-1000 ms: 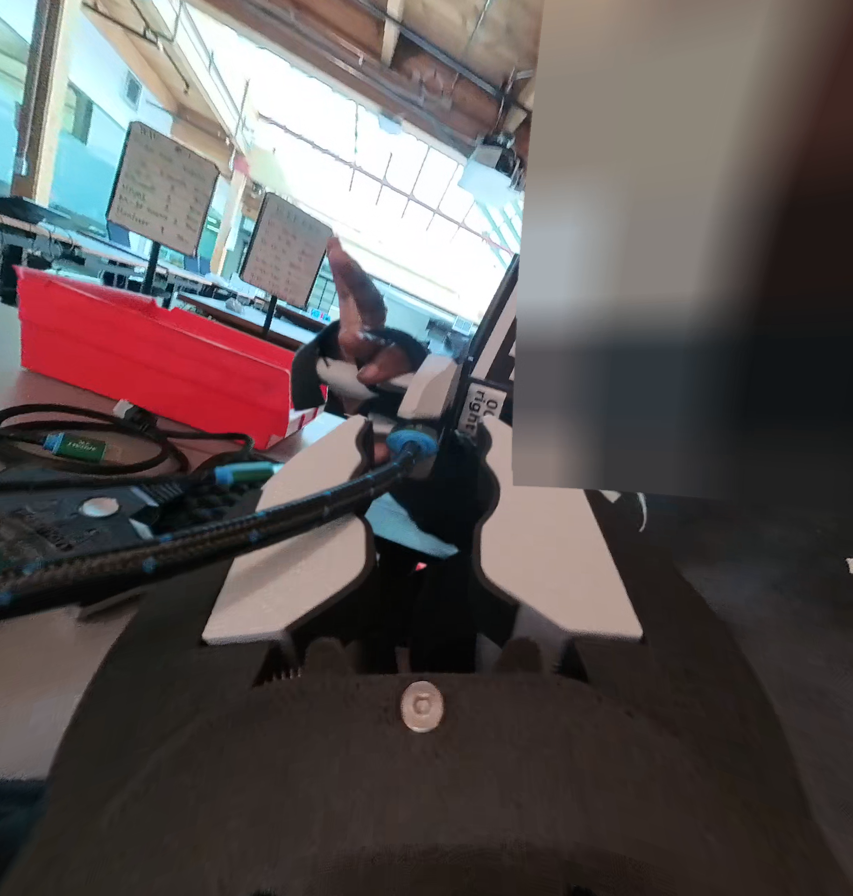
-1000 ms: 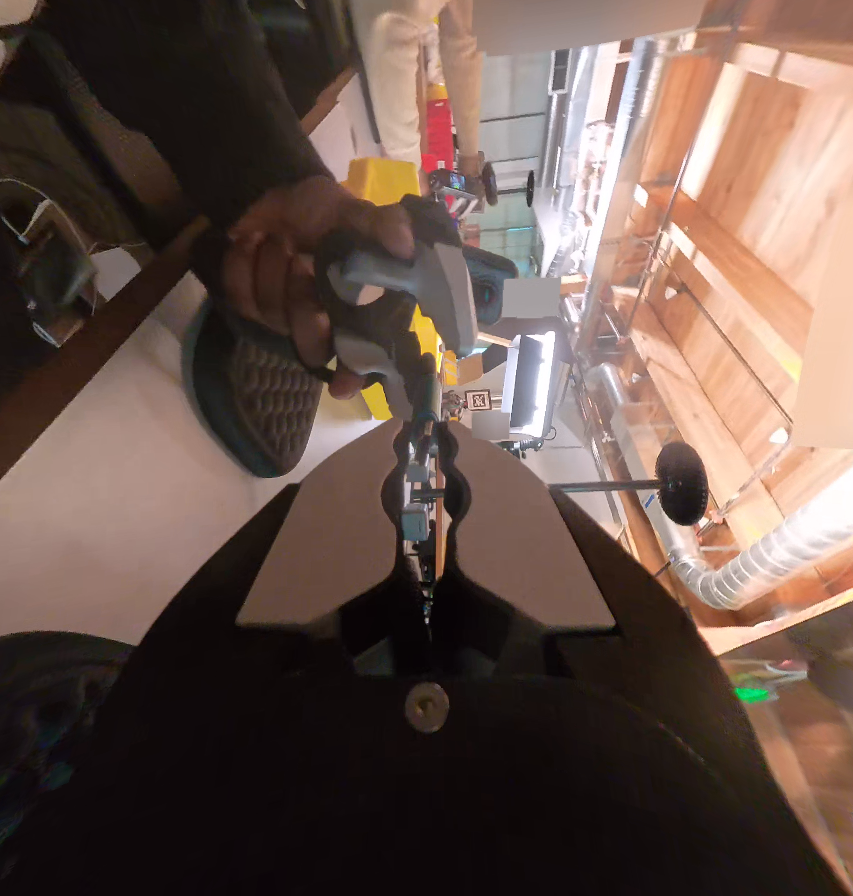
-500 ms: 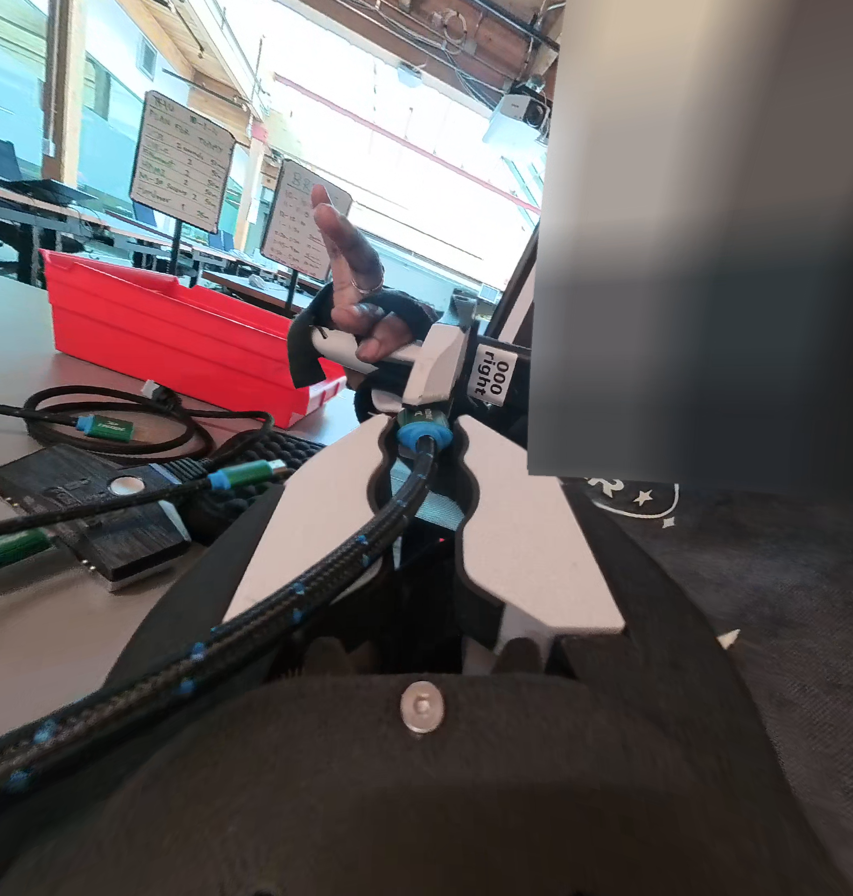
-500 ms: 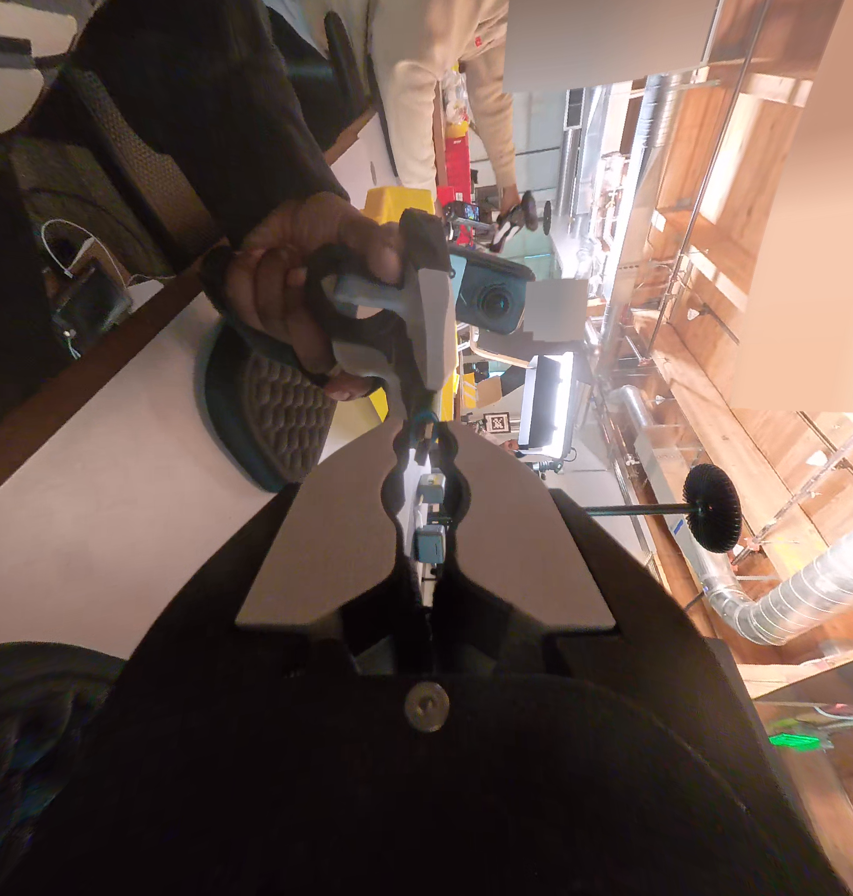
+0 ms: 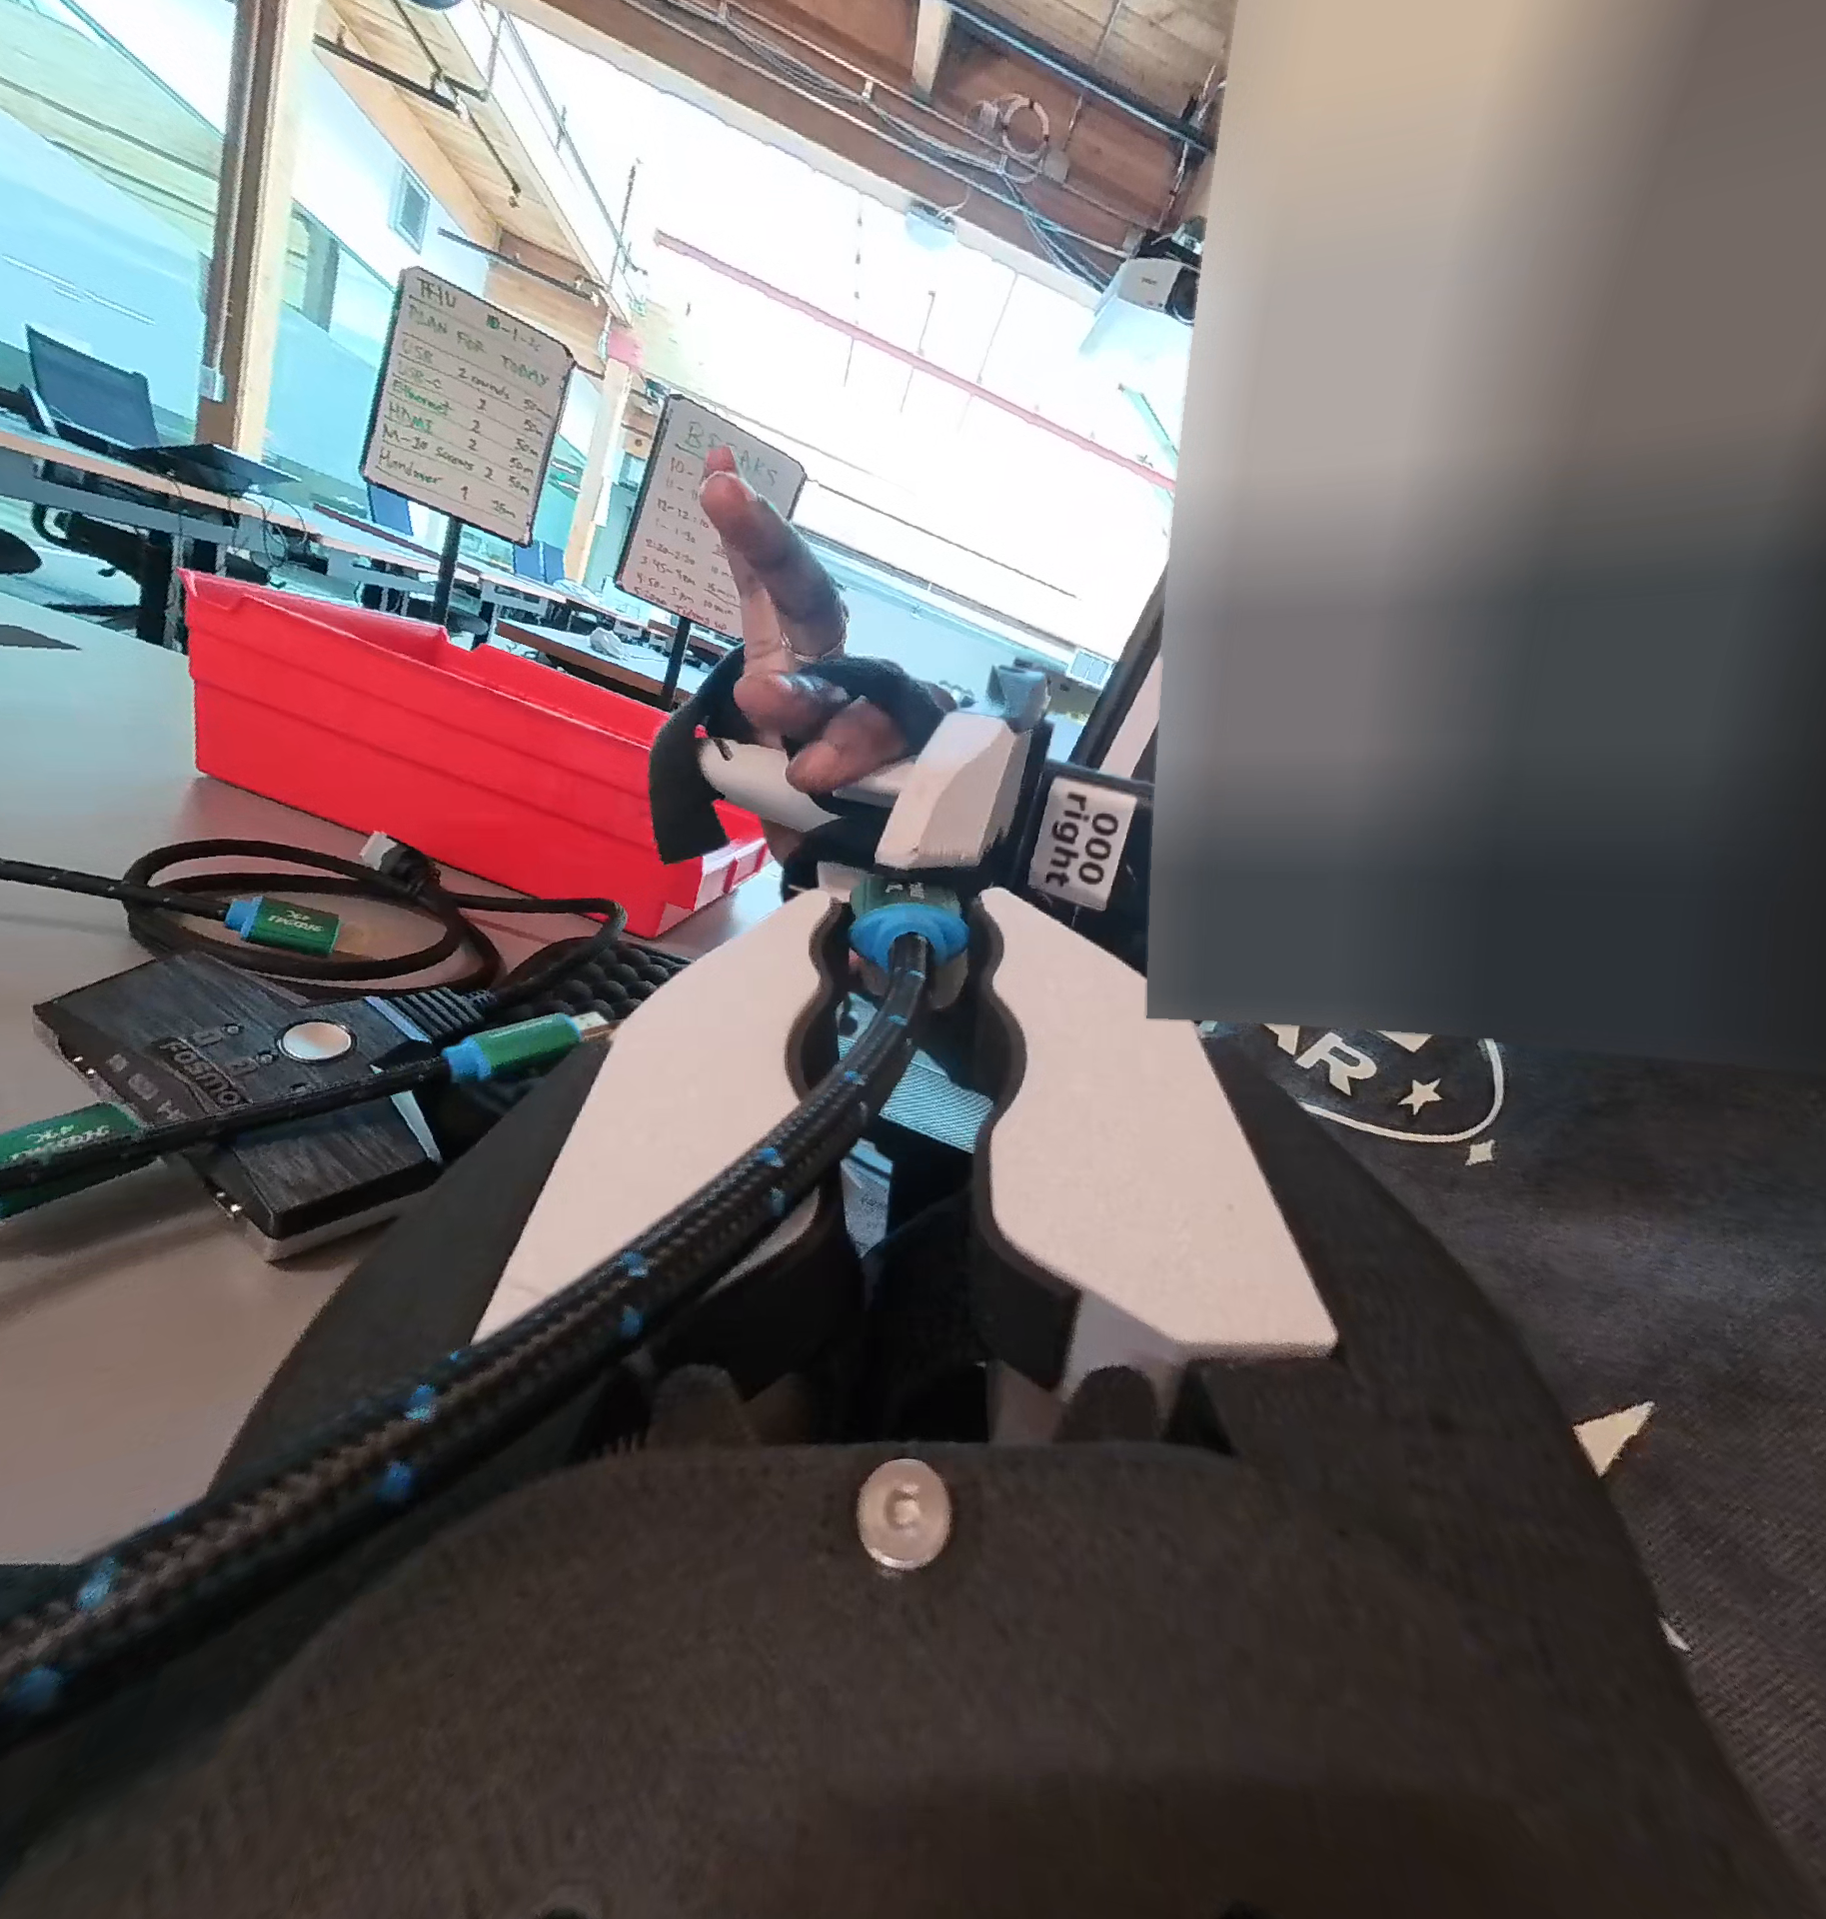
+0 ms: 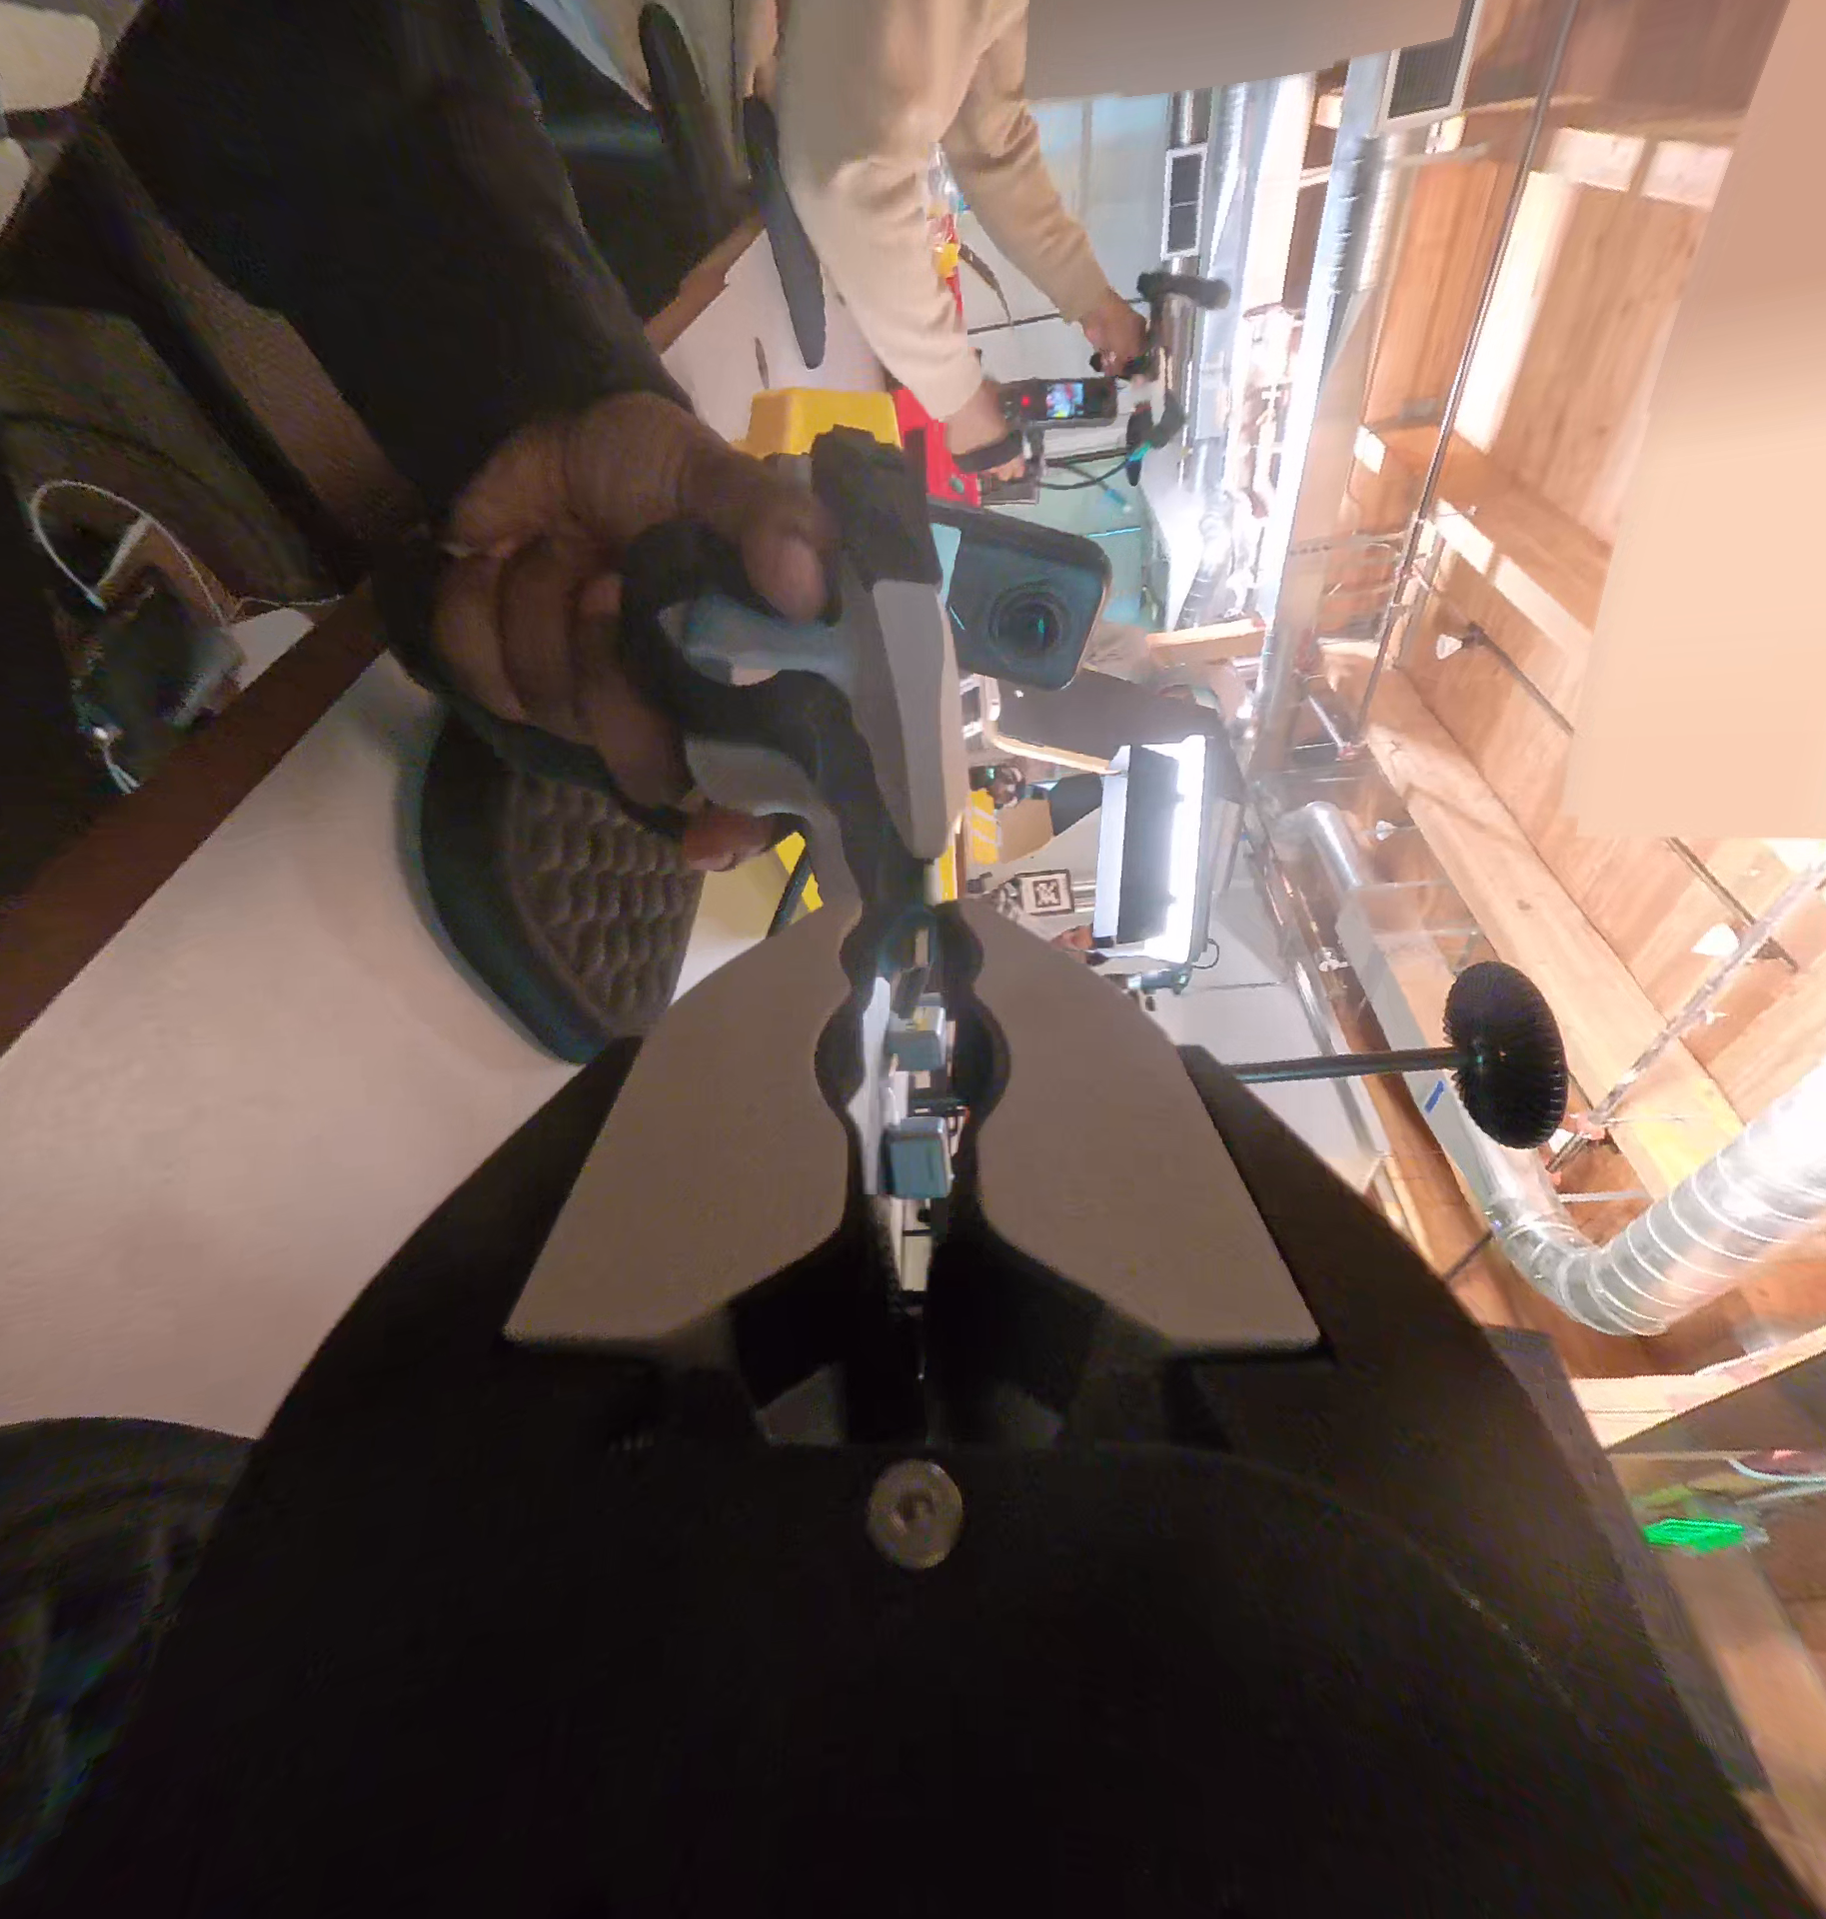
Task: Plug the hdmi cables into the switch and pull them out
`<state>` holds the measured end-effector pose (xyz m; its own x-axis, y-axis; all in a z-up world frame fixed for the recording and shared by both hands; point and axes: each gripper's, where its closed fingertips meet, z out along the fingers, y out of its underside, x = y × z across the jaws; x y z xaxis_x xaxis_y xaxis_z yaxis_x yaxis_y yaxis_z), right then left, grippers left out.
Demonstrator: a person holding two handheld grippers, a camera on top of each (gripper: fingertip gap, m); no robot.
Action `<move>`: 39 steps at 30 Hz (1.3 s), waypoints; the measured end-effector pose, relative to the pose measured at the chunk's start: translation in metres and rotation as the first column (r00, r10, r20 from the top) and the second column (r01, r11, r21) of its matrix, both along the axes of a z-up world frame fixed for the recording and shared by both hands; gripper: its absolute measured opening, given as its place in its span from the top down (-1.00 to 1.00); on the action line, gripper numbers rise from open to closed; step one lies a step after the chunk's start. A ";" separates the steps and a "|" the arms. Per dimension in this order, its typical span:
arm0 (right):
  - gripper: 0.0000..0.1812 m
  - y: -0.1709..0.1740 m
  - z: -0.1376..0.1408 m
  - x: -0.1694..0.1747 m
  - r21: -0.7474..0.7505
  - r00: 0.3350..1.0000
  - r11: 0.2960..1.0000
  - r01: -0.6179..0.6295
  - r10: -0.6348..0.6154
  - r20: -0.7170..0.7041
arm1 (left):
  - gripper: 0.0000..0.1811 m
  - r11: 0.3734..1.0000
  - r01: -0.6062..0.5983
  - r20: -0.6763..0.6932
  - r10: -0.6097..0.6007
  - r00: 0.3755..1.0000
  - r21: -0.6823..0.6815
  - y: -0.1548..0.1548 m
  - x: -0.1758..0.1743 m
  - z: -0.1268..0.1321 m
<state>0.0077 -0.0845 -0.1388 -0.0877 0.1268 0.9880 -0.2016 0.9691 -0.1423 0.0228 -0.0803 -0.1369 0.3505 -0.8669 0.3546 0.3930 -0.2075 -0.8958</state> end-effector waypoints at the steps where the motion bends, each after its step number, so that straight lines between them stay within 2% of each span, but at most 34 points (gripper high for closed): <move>1: 0.87 0.000 -0.001 0.000 -0.005 1.000 1.000 0.003 -0.003 0.004 | 0.77 1.000 -0.002 0.007 0.002 1.000 -0.002 0.000 0.000 0.000; 4: 0.87 0.004 -0.002 -0.003 0.037 0.998 0.997 0.060 -0.060 -0.019 | 0.71 0.999 -0.033 0.021 0.033 0.999 -0.011 0.004 0.000 0.001; 7: 0.87 0.006 0.001 -0.006 0.076 0.992 0.991 0.109 -0.104 -0.065 | 0.76 0.997 -0.080 0.021 0.080 0.997 0.001 0.010 -0.002 0.003; 15: 0.87 0.004 -0.002 -0.002 0.134 0.997 0.989 0.064 -0.056 -0.061 | 0.76 0.998 -0.069 -0.018 0.069 0.997 -0.001 0.008 0.002 -0.001; 19: 0.87 0.005 -0.001 -0.003 0.165 0.992 0.982 0.096 -0.081 -0.094 | 0.76 0.997 -0.083 -0.017 0.083 0.996 0.012 0.009 0.002 -0.001; 29: 0.87 0.006 -0.003 -0.003 0.161 0.990 0.982 0.103 -0.086 -0.108 | 0.77 0.994 -0.110 -0.031 0.111 0.993 0.012 0.010 0.001 -0.002; 34: 0.86 0.004 -0.001 0.000 0.130 0.992 0.990 0.062 -0.046 -0.117 | 0.77 0.996 -0.083 -0.023 0.083 0.996 0.009 0.008 0.004 -0.001; 39: 0.87 0.005 -0.002 -0.001 0.081 0.997 0.995 0.055 -0.050 -0.058 | 0.77 0.997 -0.074 -0.026 0.074 0.997 0.001 0.008 0.005 -0.001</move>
<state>0.0063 -0.0795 -0.1410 -0.0271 0.0480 0.9985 -0.1554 0.9865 -0.0516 0.0281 -0.0719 -0.1381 0.4225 -0.8386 0.3440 0.3834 -0.1785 -0.9062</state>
